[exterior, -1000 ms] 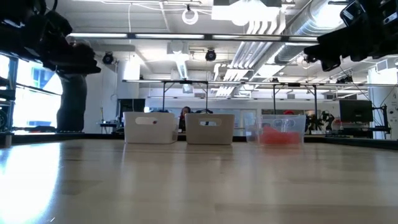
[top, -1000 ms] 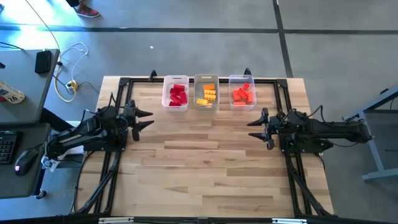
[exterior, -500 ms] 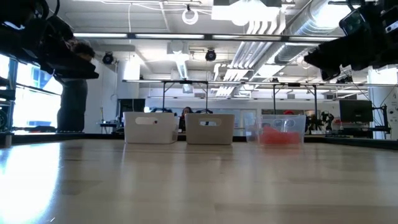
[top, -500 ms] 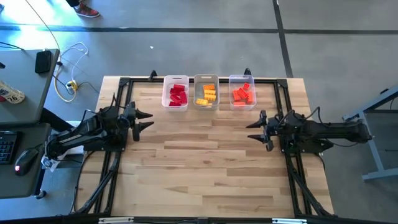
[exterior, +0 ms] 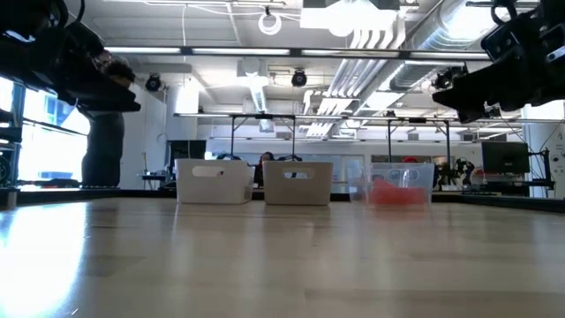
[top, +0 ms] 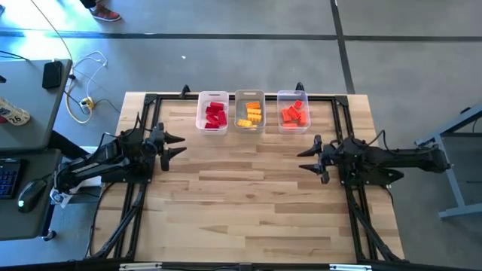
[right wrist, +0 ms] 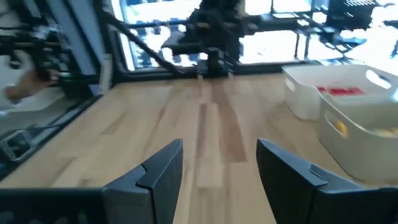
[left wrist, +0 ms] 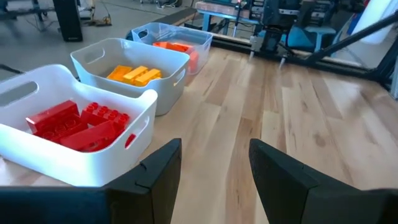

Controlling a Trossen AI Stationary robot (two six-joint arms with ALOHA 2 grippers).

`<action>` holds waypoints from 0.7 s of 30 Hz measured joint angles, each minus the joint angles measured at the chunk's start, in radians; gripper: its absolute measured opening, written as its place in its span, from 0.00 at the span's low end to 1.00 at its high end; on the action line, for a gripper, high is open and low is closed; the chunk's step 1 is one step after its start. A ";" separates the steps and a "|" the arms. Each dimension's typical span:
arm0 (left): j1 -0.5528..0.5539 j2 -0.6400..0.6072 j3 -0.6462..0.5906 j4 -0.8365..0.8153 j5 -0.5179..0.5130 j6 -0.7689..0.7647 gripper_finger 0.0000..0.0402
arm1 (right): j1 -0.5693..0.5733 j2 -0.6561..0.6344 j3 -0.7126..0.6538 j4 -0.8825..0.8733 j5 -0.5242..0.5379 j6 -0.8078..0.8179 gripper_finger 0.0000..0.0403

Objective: Sort & place blocks by color
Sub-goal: Return to Home Position

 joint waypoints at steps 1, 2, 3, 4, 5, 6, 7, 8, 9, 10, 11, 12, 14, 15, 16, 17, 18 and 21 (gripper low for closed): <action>0.000 0.000 0.000 0.000 -0.001 0.018 0.44 | 0.000 0.000 0.000 -0.010 0.018 0.011 0.47; 0.000 0.000 0.000 0.000 -0.001 0.027 0.44 | 0.000 0.001 0.000 -0.021 0.034 0.021 0.47; 0.000 0.000 0.000 0.002 -0.001 0.034 0.44 | 0.000 0.001 0.000 -0.026 0.050 0.029 0.47; 0.000 0.000 0.000 0.004 -0.004 0.041 0.44 | 0.000 0.001 0.000 -0.030 0.064 0.035 0.47; 0.000 0.000 0.000 0.007 -0.009 0.048 0.44 | 0.000 0.000 0.000 -0.033 0.071 0.036 0.47; 0.000 0.000 0.000 0.008 -0.009 0.054 0.44 | 0.000 0.000 0.000 -0.035 0.075 0.036 0.47; 0.000 0.000 0.000 0.008 -0.009 0.054 0.44 | 0.000 0.000 0.000 -0.036 0.076 0.035 0.47; 0.000 0.000 0.000 0.008 -0.009 0.048 0.44 | 0.000 0.001 0.000 -0.037 0.076 0.034 0.47; 0.000 0.000 0.000 0.008 -0.009 0.036 0.44 | 0.000 0.001 0.000 -0.037 0.076 0.036 0.47; 0.000 0.000 0.000 0.008 -0.009 0.027 0.44 | 0.000 0.001 0.000 -0.037 0.076 0.036 0.47; 0.000 0.000 0.000 0.008 -0.009 0.023 0.44 | 0.000 0.001 0.000 -0.037 0.076 0.036 0.47; 0.000 0.000 0.000 0.008 -0.009 0.023 0.44 | 0.000 0.001 0.000 -0.037 0.076 0.036 0.47; 0.000 0.000 0.000 0.008 -0.009 0.022 0.44 | 0.000 0.001 0.000 -0.037 0.076 0.036 0.47; 0.000 0.000 0.000 0.008 -0.009 0.017 0.44 | 0.000 0.001 0.000 -0.037 0.076 0.036 0.47; 0.000 0.000 0.000 0.008 -0.009 0.011 0.44 | 0.000 0.001 0.000 -0.037 0.077 0.037 0.47; 0.000 0.000 0.000 0.015 -0.009 0.008 0.44 | 0.000 0.001 0.000 -0.037 0.076 0.036 0.47; 0.000 0.000 0.000 0.030 -0.009 0.007 0.44 | 0.000 0.001 0.000 -0.037 0.076 0.036 0.47; 0.000 0.000 0.000 0.077 -0.004 0.005 0.44 | 0.000 0.001 0.000 -0.037 0.076 0.036 0.47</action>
